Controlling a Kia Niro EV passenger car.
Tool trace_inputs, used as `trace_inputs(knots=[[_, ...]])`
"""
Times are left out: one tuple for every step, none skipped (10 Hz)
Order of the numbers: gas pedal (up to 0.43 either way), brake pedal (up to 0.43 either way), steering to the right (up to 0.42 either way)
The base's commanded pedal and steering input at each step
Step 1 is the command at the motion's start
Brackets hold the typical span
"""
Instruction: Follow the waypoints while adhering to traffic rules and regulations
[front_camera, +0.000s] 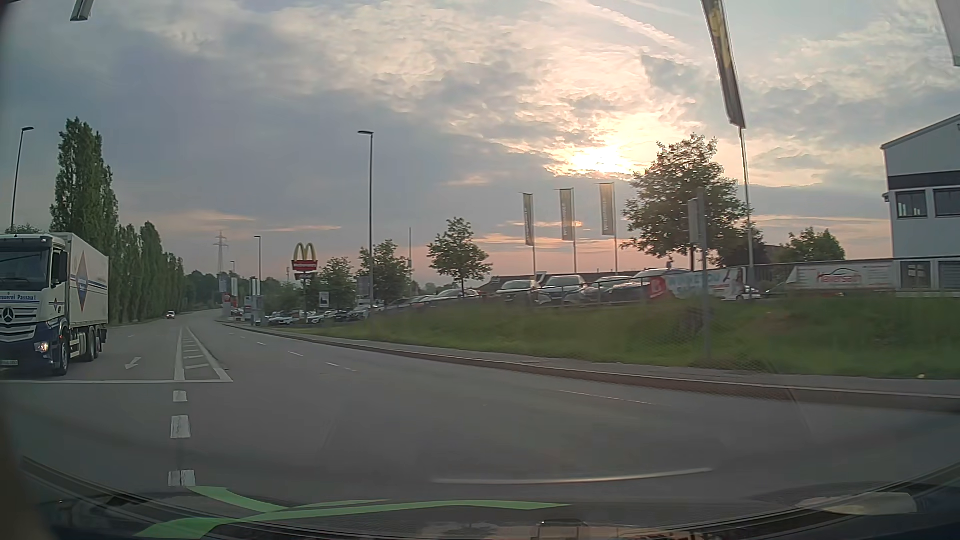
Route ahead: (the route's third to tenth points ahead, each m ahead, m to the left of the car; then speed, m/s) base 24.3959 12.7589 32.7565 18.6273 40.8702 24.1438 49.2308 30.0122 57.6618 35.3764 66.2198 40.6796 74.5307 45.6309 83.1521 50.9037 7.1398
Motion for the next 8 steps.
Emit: trace_inputs(knots=[[0.15,0.0,-0.281],[0.15,0.0,-0.277],[0.15,0.0,-0.27],[0.15,0.0,-0.257],[0.15,0.0,-0.236],[0.15,0.0,-0.203],[0.15,0.0,-0.172],[0.15,0.0,-0.144]])
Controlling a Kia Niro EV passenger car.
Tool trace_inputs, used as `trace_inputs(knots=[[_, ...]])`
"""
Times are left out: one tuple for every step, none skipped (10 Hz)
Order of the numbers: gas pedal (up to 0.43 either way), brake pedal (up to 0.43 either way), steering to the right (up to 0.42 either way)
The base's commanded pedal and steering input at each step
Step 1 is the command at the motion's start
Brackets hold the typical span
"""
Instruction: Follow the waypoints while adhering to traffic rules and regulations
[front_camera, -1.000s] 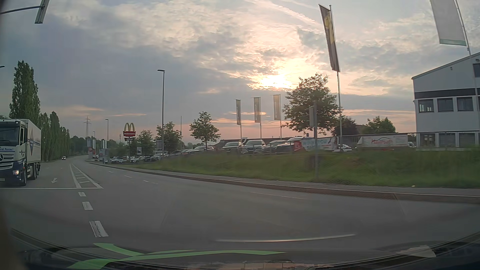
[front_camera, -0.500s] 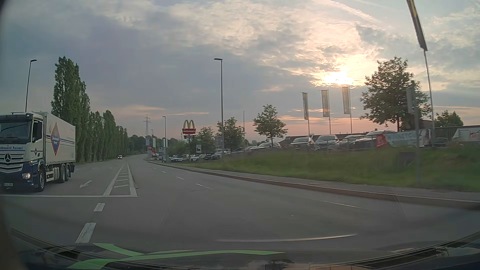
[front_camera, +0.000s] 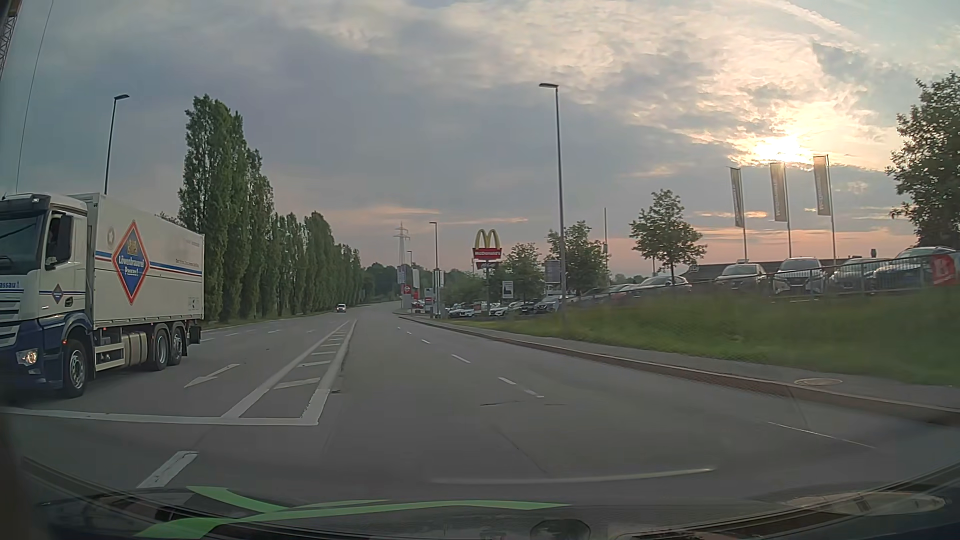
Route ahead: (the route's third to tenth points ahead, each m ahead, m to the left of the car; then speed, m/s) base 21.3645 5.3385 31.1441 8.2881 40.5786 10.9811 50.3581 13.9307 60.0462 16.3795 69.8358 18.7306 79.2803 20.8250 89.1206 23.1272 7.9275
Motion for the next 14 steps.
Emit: trace_inputs(knots=[[0.138,0.0,-0.129],[0.138,0.0,-0.121],[0.138,0.0,-0.107],[0.118,0.0,-0.104],[0.118,0.0,-0.104],[0.118,0.0,-0.102],[0.118,0.0,-0.096],[0.118,0.0,-0.093],[0.118,0.0,-0.091],[0.118,0.0,-0.087],[0.118,0.0,-0.079],[0.118,0.0,-0.07],[0.118,0.0,-0.055],[0.118,0.0,-0.041]])
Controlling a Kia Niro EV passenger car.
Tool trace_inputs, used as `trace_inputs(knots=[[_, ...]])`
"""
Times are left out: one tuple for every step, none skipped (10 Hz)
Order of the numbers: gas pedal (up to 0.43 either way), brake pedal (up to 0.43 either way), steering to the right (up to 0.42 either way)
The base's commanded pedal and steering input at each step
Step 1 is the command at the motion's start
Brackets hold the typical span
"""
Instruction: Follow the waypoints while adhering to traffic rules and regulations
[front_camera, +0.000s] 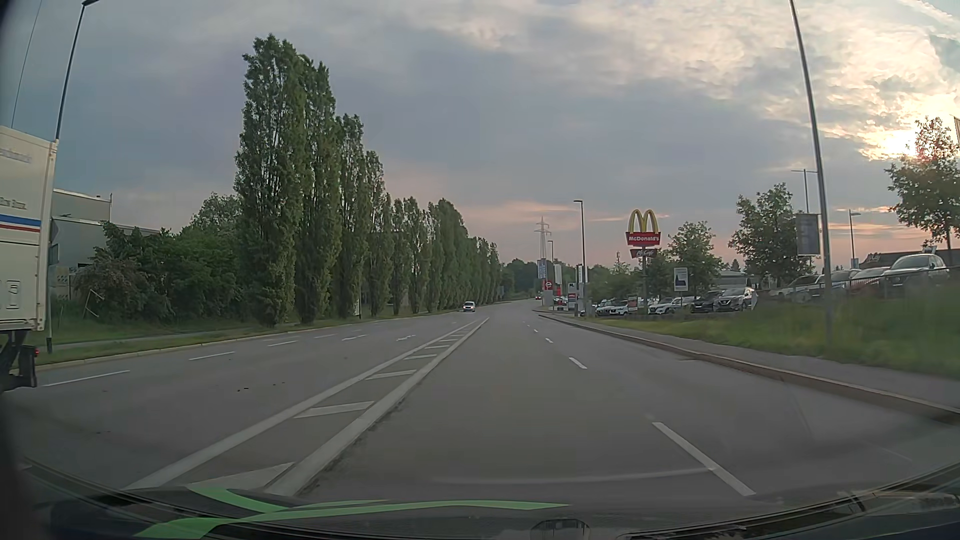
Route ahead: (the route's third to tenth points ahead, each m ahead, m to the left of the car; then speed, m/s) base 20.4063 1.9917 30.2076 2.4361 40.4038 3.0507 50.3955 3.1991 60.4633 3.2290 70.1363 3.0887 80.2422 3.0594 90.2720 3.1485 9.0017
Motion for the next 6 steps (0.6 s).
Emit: trace_inputs(knots=[[0.118,0.0,-0.027],[0.118,0.0,-0.01],[0.118,0.0,-0.006],[0.118,0.0,-0.006],[0.118,0.0,-0.006],[0.118,0.0,-0.006]])
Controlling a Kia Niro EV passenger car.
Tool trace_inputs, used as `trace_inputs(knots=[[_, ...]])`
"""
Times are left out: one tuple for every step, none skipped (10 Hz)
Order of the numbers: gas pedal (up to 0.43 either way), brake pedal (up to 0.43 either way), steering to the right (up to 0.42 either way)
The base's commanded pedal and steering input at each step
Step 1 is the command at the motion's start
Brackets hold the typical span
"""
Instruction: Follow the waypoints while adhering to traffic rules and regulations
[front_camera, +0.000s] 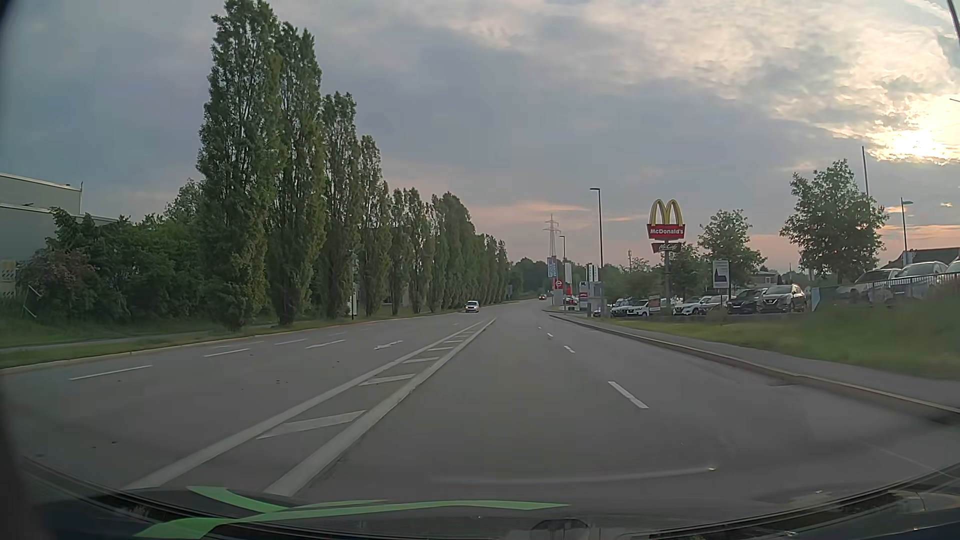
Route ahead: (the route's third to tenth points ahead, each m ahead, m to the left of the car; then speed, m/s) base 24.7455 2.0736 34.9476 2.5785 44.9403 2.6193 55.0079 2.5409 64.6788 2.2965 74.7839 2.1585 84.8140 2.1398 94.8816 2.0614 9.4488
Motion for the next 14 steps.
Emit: trace_inputs(knots=[[0.118,0.0,-0.006],[0.118,0.0,-0.006],[0.118,0.0,-0.006],[0.118,0.0,-0.005],[0.118,0.0,-0.005],[0.118,0.0,-0.006],[0.118,0.0,-0.005],[0.118,0.0,-0.01],[0.118,0.0,-0.01],[0.118,0.0,-0.005],[0.118,0.0,-0.004],[0.118,0.0,-0.004],[0.118,0.0,-0.004],[0.118,0.0,-0.004]])
